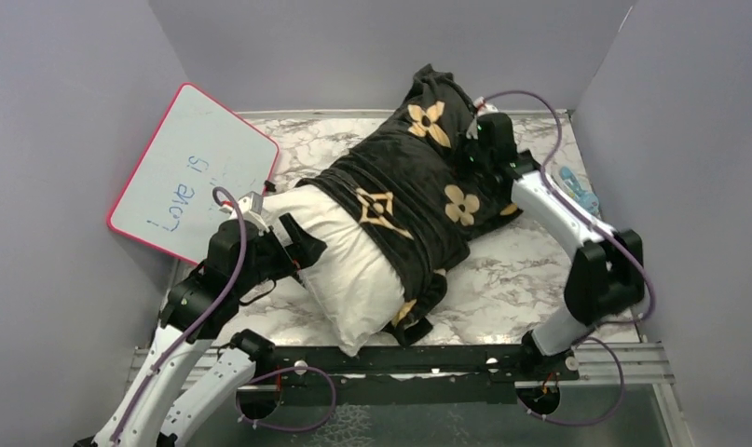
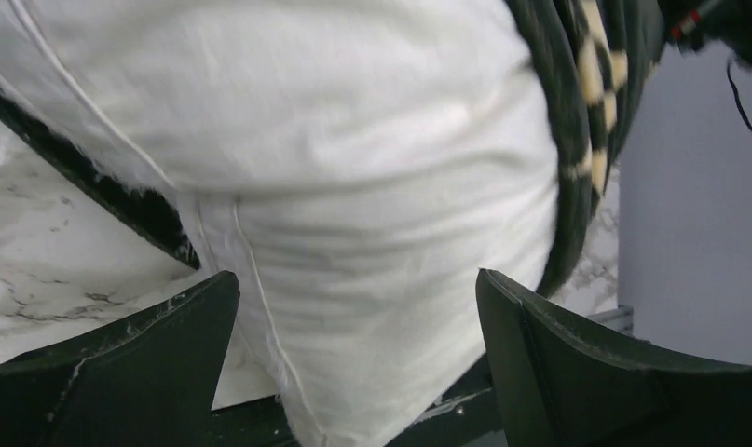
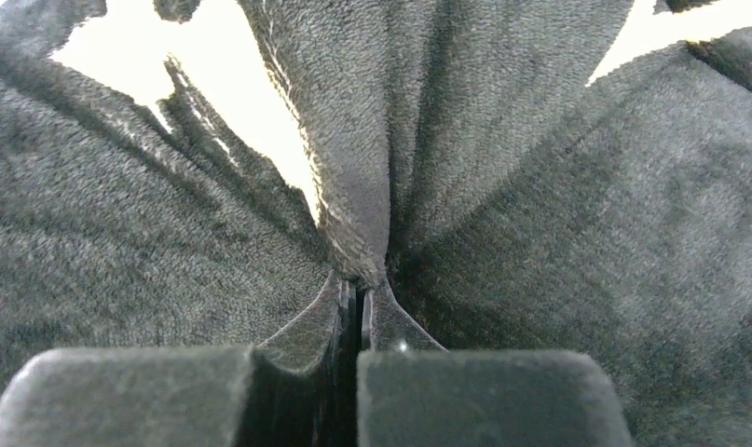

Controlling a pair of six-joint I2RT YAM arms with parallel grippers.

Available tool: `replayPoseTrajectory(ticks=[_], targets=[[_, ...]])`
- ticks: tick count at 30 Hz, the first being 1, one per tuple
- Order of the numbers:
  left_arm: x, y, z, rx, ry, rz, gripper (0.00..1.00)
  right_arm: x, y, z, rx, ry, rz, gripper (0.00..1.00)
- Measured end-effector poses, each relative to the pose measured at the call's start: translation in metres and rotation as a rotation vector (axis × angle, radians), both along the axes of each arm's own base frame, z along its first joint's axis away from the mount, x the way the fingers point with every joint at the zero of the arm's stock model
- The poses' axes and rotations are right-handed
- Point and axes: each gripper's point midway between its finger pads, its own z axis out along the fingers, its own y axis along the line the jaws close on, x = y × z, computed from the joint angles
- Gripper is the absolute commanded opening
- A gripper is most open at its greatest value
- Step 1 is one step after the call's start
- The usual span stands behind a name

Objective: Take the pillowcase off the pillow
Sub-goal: Remove the pillow from the pillowcase.

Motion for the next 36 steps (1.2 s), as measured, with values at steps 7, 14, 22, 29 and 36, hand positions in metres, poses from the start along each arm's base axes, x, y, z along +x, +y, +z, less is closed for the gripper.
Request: replayPoseTrajectory(ticks=[7, 14, 22, 29, 36], targets=[[0.048, 0.003, 0.028, 0.176, -0.058, 0.028, 0.99, -0.112, -0.054, -0.001, 0.091, -0.026, -0.171, 0.01], [0.095, -0.010, 0.026, 0.197, -0.088, -0.006, 0.99, -0.167, -0.068, -0.010, 0.196, -0.010, -0.237, 0.01], [0.123, -0.006, -0.016, 0.045, 0.000, -0.099, 0.19, -0.169, -0.060, 0.000, 0.237, 0.004, -0.211, 0.33], [0.106, -0.016, -0.022, 0.009, -0.058, -0.201, 0.00, -0.171, -0.043, 0.055, 0.207, -0.027, -0.046, 0.68], [0.090, -0.019, -0.018, 0.004, -0.128, -0.261, 0.00, -0.145, 0.012, 0.136, 0.257, -0.123, 0.265, 0.73]])
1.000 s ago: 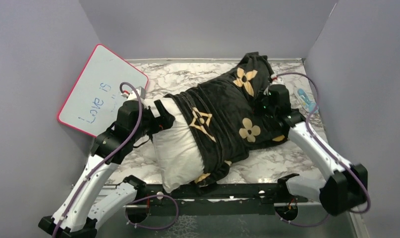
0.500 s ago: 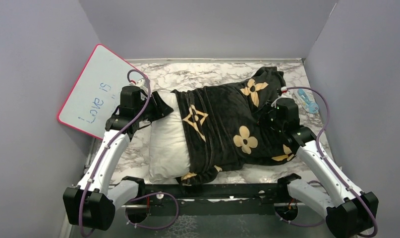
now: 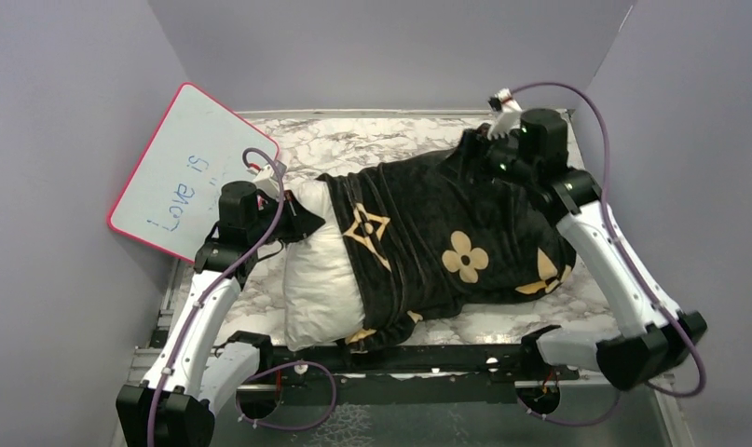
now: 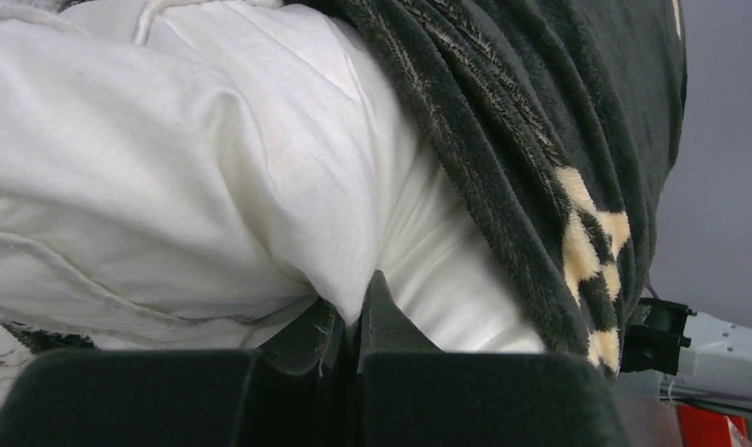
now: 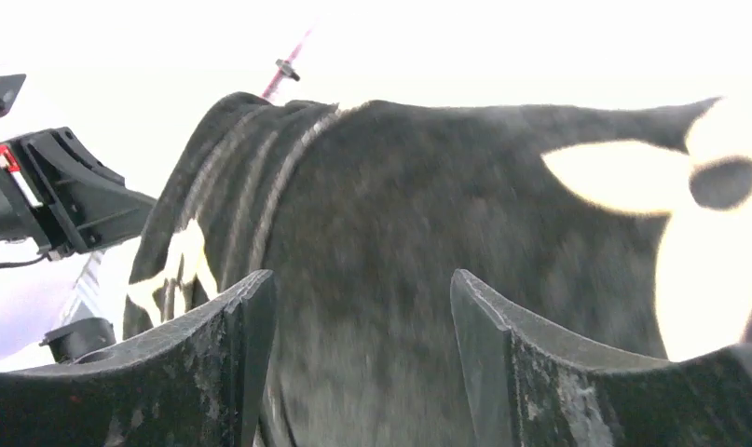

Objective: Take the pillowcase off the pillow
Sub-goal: Remove the pillow from the pillowcase.

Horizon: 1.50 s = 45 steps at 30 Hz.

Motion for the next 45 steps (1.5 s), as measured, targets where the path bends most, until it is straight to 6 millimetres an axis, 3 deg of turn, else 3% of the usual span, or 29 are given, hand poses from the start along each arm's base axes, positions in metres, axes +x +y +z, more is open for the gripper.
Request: replayPoseTrajectory(ticks=[3, 5, 10, 11, 12, 14, 16, 17, 19, 23, 26, 31, 33, 35, 39, 41, 42, 43, 45], targets=[[-0.005, -0.003, 0.004, -0.002, -0.023, -0.033, 0.00, 0.030, 0.029, 0.006, -0.024, -0.004, 0.094, 0.75], [-0.008, -0.004, 0.007, -0.003, -0.039, -0.055, 0.00, 0.056, 0.048, -0.004, -0.059, 0.015, 0.131, 0.76], [-0.014, -0.006, 0.010, -0.007, -0.060, -0.084, 0.00, 0.118, 0.093, -0.051, -0.181, 0.086, 0.204, 0.75], [-0.016, -0.006, 0.011, -0.009, -0.067, -0.087, 0.00, 0.127, 0.101, -0.062, -0.211, 0.104, 0.218, 0.72], [-0.017, -0.006, 0.012, -0.009, -0.069, -0.086, 0.00, 0.134, 0.109, -0.074, -0.246, 0.120, 0.234, 0.62], [-0.020, -0.006, 0.013, -0.011, -0.077, -0.084, 0.00, 0.135, 0.122, -0.099, -0.300, 0.152, 0.278, 0.34], [-0.023, -0.004, 0.014, -0.017, -0.075, -0.069, 0.00, 0.119, 0.126, -0.126, -0.344, 0.210, 0.317, 0.06], [-0.024, -0.003, 0.014, -0.017, -0.074, -0.058, 0.00, 0.111, 0.125, -0.135, -0.357, 0.231, 0.324, 0.01], [-0.025, 0.000, 0.013, -0.025, -0.059, -0.024, 0.00, 0.100, 0.122, -0.142, -0.367, 0.240, 0.321, 0.01], [-0.026, 0.003, 0.014, -0.041, -0.039, 0.031, 0.00, 0.108, 0.098, -0.112, -0.373, 0.166, 0.212, 0.00], [-0.026, 0.009, 0.014, -0.038, -0.028, 0.082, 0.00, 0.125, 0.063, -0.081, -0.367, 0.115, 0.081, 0.01], [-0.027, 0.021, 0.007, -0.012, 0.002, 0.163, 0.00, 0.162, -0.045, -0.047, -0.340, 0.078, -0.208, 0.00], [-0.029, 0.024, 0.007, -0.008, 0.005, 0.180, 0.00, 0.164, -0.069, -0.041, -0.328, 0.076, -0.265, 0.01], [-0.031, 0.025, 0.006, -0.006, 0.008, 0.182, 0.00, 0.157, -0.064, -0.037, -0.309, 0.071, -0.240, 0.17], [-0.032, 0.023, 0.006, -0.004, 0.004, 0.163, 0.00, 0.135, -0.013, -0.025, -0.193, 0.068, -0.041, 0.61], [-0.033, 0.020, 0.007, -0.004, 0.000, 0.139, 0.00, 0.124, 0.012, -0.025, -0.155, 0.082, 0.054, 0.70], [-0.033, 0.019, 0.006, -0.003, 0.002, 0.130, 0.05, 0.122, 0.025, -0.024, -0.152, 0.078, 0.097, 0.72], [-0.032, 0.018, 0.006, -0.002, 0.005, 0.121, 0.20, 0.120, 0.039, -0.024, -0.149, 0.074, 0.134, 0.72], [-0.031, 0.016, 0.007, 0.006, 0.006, 0.102, 0.61, 0.120, 0.068, -0.027, -0.159, 0.069, 0.202, 0.72]])
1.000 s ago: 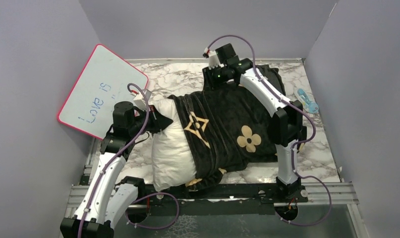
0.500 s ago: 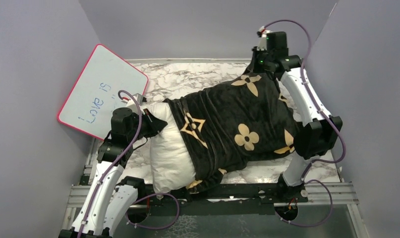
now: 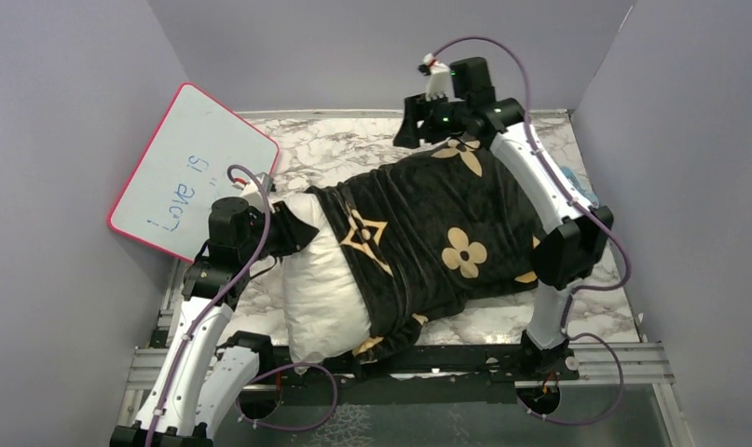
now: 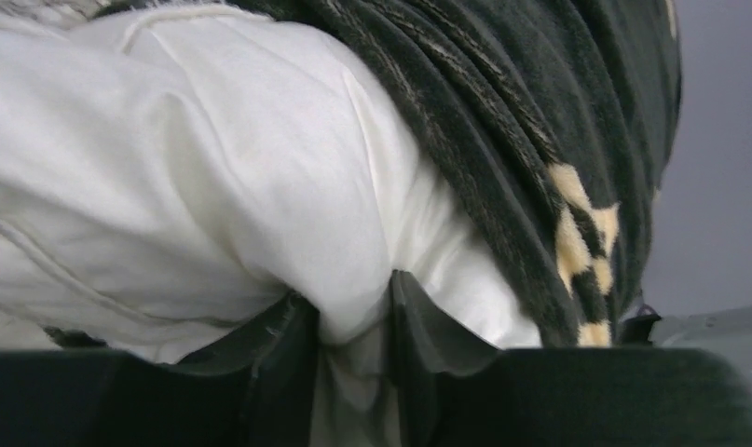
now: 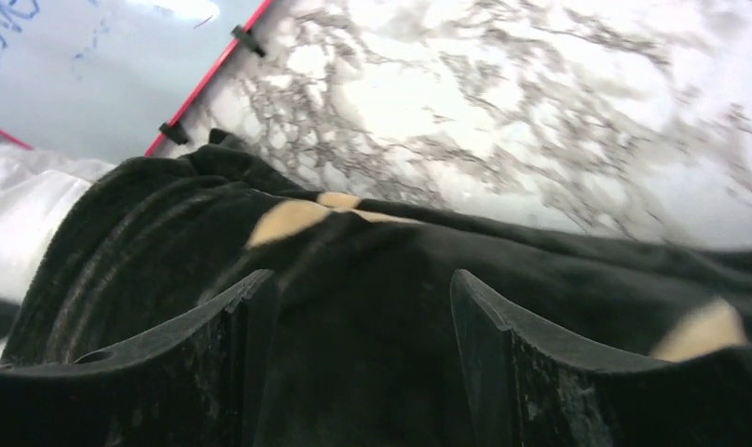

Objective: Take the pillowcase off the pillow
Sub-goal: Remove the pillow from the pillowcase.

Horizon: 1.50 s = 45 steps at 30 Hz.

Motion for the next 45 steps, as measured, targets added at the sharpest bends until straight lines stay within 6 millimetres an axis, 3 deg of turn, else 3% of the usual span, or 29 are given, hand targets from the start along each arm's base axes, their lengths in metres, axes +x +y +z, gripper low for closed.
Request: replayPoseTrajectory(ticks=[3, 5, 9, 11, 13, 15, 18, 22, 25, 28, 29, 33, 36, 37, 40, 42, 43, 45], targets=[[0.000, 0.001, 0.007, 0.010, -0.001, -0.003, 0.96, -0.001, 0.035, -0.016, -0.038, 0.021, 0.067, 0.70], [0.001, 0.007, 0.017, 0.031, -0.006, 0.029, 0.99, -0.012, 0.048, -0.041, -0.080, 0.061, 0.097, 0.69], [0.008, 0.034, 0.055, 0.116, -0.059, 0.171, 0.99, -0.042, 0.037, -0.095, -0.141, 0.141, 0.099, 0.67], [0.014, 0.048, 0.069, 0.166, -0.073, 0.240, 0.99, -0.051, 0.030, -0.104, -0.136, 0.125, 0.092, 0.67], [0.023, 0.060, 0.077, 0.219, -0.059, 0.295, 0.99, -0.055, 0.024, -0.098, -0.117, 0.076, 0.080, 0.67], [0.034, 0.069, 0.070, 0.267, -0.014, 0.336, 0.99, -0.061, 0.019, -0.092, -0.107, 0.044, 0.071, 0.67], [0.048, 0.080, 0.041, 0.314, 0.095, 0.363, 0.99, -0.067, 0.014, -0.095, -0.101, 0.025, 0.064, 0.67], [0.048, 0.082, 0.007, 0.268, 0.186, 0.346, 0.99, -0.065, 0.013, -0.100, -0.091, 0.018, 0.056, 0.67], [0.048, 0.069, -0.010, 0.161, 0.192, 0.299, 0.99, -0.065, 0.013, -0.101, -0.078, 0.006, 0.051, 0.67], [0.043, 0.040, -0.022, -0.014, 0.164, 0.196, 0.99, -0.068, 0.012, -0.098, -0.065, -0.002, 0.049, 0.67], [0.042, 0.030, -0.022, -0.084, 0.148, 0.166, 0.92, -0.069, 0.012, -0.096, -0.062, -0.004, 0.049, 0.67], [0.044, -0.002, -0.017, -0.344, 0.085, 0.040, 0.41, -0.073, 0.007, -0.091, -0.058, 0.001, 0.045, 0.68], [0.043, -0.013, -0.003, -0.415, 0.061, -0.040, 0.05, -0.077, 0.003, -0.085, -0.058, 0.007, 0.044, 0.71], [0.041, -0.015, 0.004, -0.418, 0.049, -0.066, 0.00, -0.079, 0.002, -0.081, -0.058, 0.005, 0.044, 0.72], [0.038, -0.017, 0.038, -0.354, -0.008, -0.140, 0.00, -0.083, 0.000, -0.060, -0.047, -0.018, 0.044, 0.74], [0.034, -0.018, 0.065, -0.290, -0.077, -0.192, 0.00, -0.087, -0.003, -0.038, -0.037, -0.058, 0.042, 0.77], [0.031, -0.019, 0.075, -0.266, -0.107, -0.217, 0.00, -0.088, -0.004, -0.026, -0.031, -0.085, 0.040, 0.84], [0.022, -0.022, 0.090, -0.219, -0.166, -0.270, 0.00, -0.089, -0.009, 0.000, -0.021, -0.145, 0.027, 0.87]])
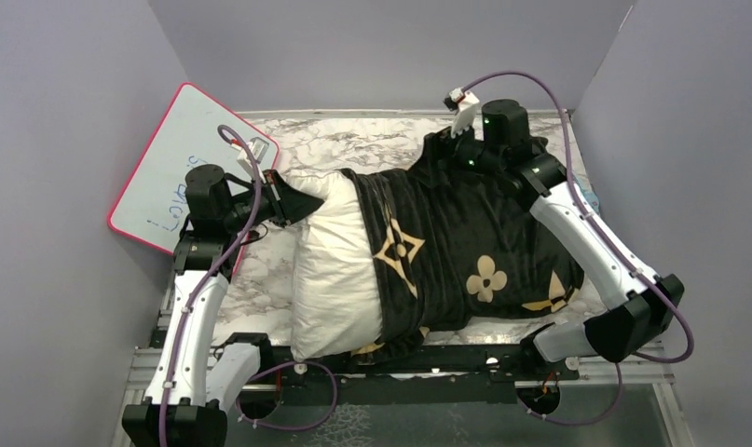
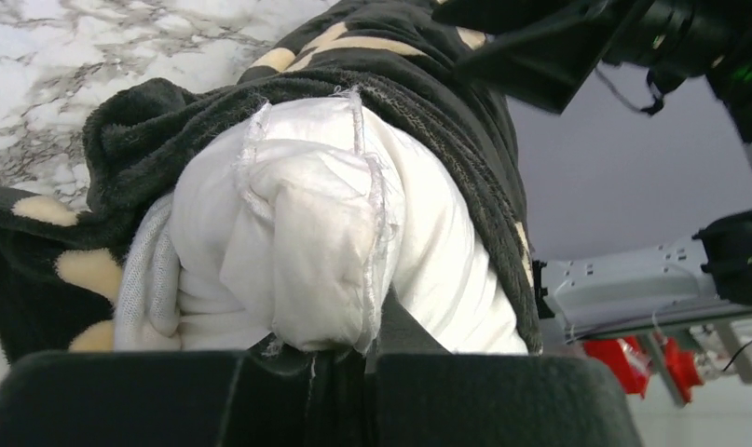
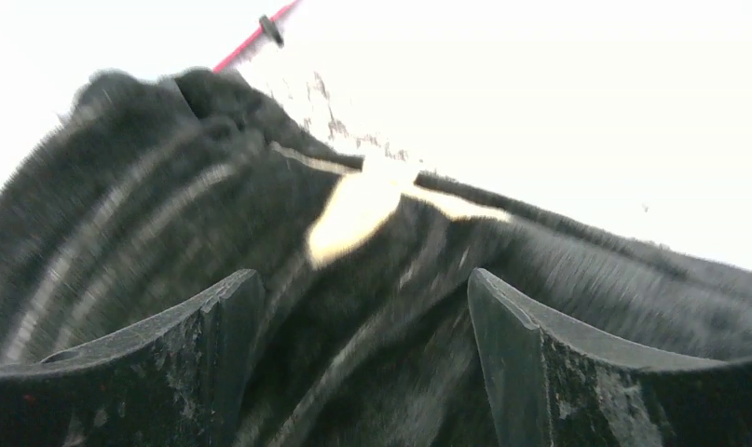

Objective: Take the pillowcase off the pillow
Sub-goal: Remove the pillow from the pillowcase.

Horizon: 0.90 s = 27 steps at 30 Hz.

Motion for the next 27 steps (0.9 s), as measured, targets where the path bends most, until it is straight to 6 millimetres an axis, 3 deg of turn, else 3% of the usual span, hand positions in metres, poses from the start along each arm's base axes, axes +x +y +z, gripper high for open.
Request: replayPoseTrajectory(ticks=[4, 8, 11, 14, 16, 17, 21, 22, 27], targets=[[-0.021, -0.005, 0.003, 0.048, -0.066, -0.062, 0.00, 0.004, -0.010, 0.051, 0.046, -0.115, -0.017, 0.90], [-0.031, -0.006, 0.006, 0.071, -0.111, -0.086, 0.00, 0.024, -0.023, 0.074, 0.083, -0.138, -0.008, 0.86], [-0.034, -0.006, 0.007, 0.079, -0.130, -0.097, 0.00, 0.031, -0.013, 0.056, 0.093, -0.062, 0.083, 0.85], [-0.035, -0.007, 0.007, 0.082, -0.137, -0.104, 0.00, 0.013, 0.005, 0.006, 0.103, 0.103, 0.223, 0.83], [-0.035, -0.007, 0.007, 0.082, -0.140, -0.111, 0.00, -0.001, 0.010, -0.024, 0.102, 0.213, 0.277, 0.77], [-0.036, -0.007, 0.007, 0.082, -0.139, -0.113, 0.00, -0.004, 0.011, -0.033, 0.101, 0.250, 0.296, 0.68], [-0.037, -0.007, 0.004, 0.083, -0.125, -0.115, 0.00, -0.008, 0.013, -0.040, 0.106, 0.280, 0.344, 0.08], [-0.038, -0.007, 0.004, 0.083, -0.124, -0.115, 0.00, -0.008, 0.013, -0.040, 0.106, 0.280, 0.337, 0.02], [-0.038, -0.007, 0.005, 0.086, -0.131, -0.108, 0.00, 0.001, 0.001, -0.031, 0.065, 0.244, 0.194, 0.01]])
